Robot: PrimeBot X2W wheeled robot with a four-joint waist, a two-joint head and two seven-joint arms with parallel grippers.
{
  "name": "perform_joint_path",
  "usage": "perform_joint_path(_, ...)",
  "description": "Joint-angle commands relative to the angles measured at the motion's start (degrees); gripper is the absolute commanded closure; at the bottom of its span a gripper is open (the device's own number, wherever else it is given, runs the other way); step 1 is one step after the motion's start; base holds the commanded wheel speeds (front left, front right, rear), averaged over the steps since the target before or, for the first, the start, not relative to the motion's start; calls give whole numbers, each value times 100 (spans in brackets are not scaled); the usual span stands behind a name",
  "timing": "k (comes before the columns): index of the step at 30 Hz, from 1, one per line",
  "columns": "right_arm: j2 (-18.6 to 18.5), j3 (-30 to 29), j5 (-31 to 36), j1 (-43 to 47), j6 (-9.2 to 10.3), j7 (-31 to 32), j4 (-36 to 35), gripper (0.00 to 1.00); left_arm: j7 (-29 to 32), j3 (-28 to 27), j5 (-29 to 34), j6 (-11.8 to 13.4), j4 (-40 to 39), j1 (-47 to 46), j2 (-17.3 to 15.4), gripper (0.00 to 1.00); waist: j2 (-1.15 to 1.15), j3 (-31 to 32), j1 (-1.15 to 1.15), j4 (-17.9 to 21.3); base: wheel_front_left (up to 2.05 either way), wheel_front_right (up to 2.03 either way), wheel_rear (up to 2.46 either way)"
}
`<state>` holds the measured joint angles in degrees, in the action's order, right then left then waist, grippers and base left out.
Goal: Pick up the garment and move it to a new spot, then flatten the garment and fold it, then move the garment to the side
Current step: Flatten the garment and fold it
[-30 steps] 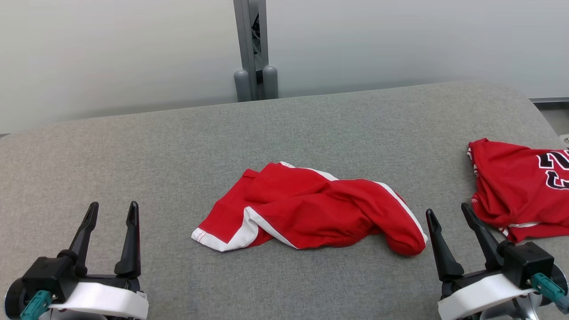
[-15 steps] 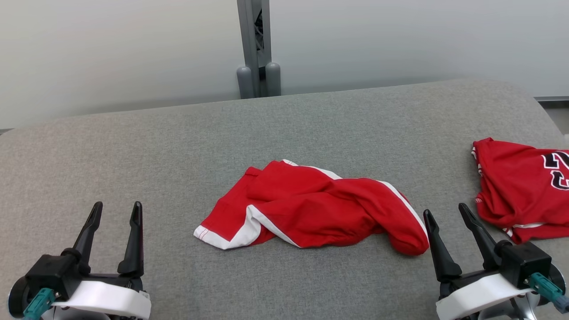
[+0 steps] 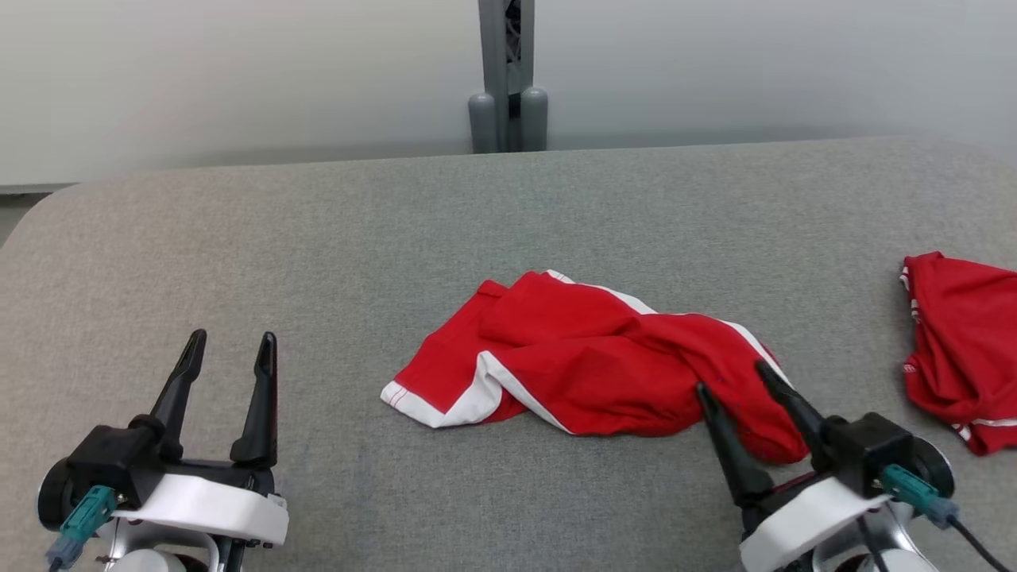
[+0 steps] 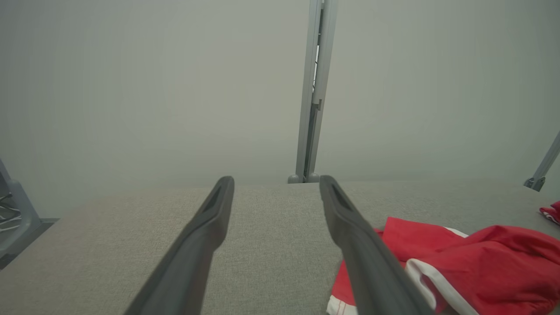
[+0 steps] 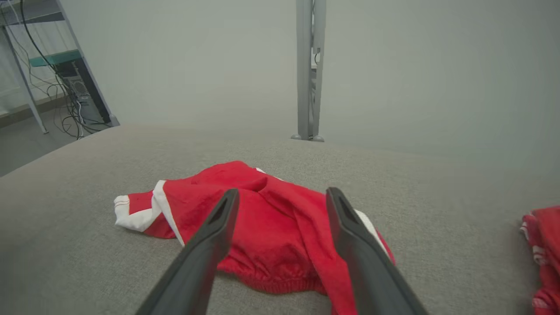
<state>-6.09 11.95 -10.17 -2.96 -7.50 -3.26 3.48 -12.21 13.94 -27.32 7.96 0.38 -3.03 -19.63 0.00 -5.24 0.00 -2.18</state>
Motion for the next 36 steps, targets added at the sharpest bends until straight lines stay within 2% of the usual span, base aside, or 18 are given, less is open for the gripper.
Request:
perform_joint_path(1,-95,87,-22,-86,3,24,63,0,-26,6,18,-33,20,-107,-7,0,0,-131,0,-133,0,0,0)
perform_joint_path(9,-608,1394,-302,-667,3,194,907,0,-151,120,31,-171,280,-421,170,0,0,-526,0,-474,0,0,0)
perform_joint_path(18,-914,1823,-160,-1345,3,95,1907,0,-253,109,62,-285,528,-639,320,0,0,-760,0,-557,0,0,0)
perform_joint_path(20,-977,1972,-187,-1481,3,187,2115,66,-256,96,64,-301,586,-684,331,0,0,-766,0,-531,0,0,0)
perform_joint_path(21,-976,2074,-266,-1531,3,221,2168,94,-264,82,66,-319,614,-705,331,0,0,-763,0,-511,0,0,0)
perform_joint_path(22,-997,2192,-337,-1585,3,256,2207,100,-271,66,75,-333,640,-716,331,0,0,-754,0,-486,0,0,0)
perform_joint_path(26,-1264,2830,-1016,-1744,2,535,1973,100,-289,18,98,-375,701,-710,351,0,0,-715,0,-374,0,0,0)
perform_joint_path(32,-2320,3846,-2655,-2049,2,1537,414,100,-293,-103,119,-419,718,-605,342,0,0,-651,0,-151,0,0,0)
perform_joint_path(33,-2320,3846,-2655,-2049,2,1537,414,100,-293,-103,119,-419,718,-605,342,0,0,-651,0,-151,0,0,0)
perform_joint_path(36,-2924,3976,-3754,-2129,2,2171,-475,100,-296,-153,136,-443,708,-596,355,0,0,-638,0,-75,0,0,0)
